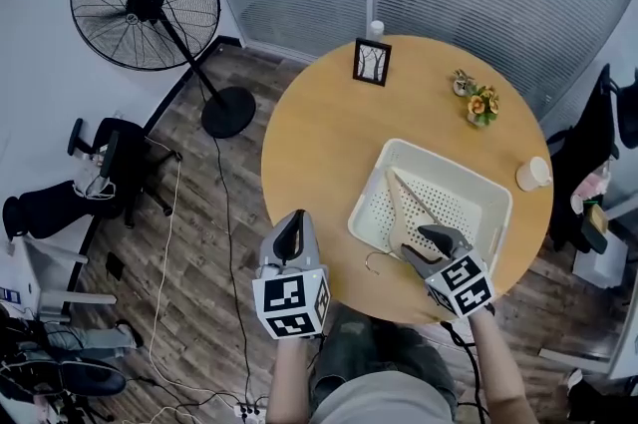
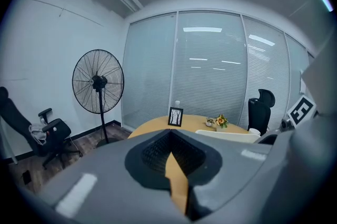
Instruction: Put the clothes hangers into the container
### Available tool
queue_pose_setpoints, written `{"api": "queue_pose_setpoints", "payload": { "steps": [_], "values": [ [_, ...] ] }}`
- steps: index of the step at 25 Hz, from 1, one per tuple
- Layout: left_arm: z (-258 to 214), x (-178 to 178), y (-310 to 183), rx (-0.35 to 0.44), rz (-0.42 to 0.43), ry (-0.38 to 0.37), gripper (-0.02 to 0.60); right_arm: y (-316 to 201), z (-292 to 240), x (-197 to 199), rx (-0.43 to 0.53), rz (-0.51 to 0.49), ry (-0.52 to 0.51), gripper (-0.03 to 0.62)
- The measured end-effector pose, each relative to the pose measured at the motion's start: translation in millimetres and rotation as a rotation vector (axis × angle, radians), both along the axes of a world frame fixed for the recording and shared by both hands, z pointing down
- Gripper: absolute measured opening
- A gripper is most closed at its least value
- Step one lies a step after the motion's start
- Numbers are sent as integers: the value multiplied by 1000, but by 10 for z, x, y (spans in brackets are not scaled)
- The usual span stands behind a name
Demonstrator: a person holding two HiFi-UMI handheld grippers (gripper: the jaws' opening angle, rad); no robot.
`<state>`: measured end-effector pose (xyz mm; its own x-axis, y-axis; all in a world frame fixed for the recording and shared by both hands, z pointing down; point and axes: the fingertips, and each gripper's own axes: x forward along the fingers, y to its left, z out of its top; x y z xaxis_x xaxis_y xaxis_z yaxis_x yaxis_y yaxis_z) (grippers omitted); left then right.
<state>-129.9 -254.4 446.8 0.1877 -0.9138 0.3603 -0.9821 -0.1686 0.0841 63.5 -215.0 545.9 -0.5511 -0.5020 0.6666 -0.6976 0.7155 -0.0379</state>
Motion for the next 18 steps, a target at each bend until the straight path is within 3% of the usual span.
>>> {"api": "queue_pose_setpoints", "payload": {
  "steps": [11, 14, 18],
  "values": [
    [-427, 268, -175, 106, 62, -10, 0, -312, -877, 612, 294, 277, -21, 184],
    [-603, 354, -239, 146, 82, -15, 1, -365, -1141, 816, 381, 389, -68, 102],
    [-800, 476, -299, 195, 108, -16, 0, -374, -1390, 1092, 467, 520, -136, 62]
  ]
}}
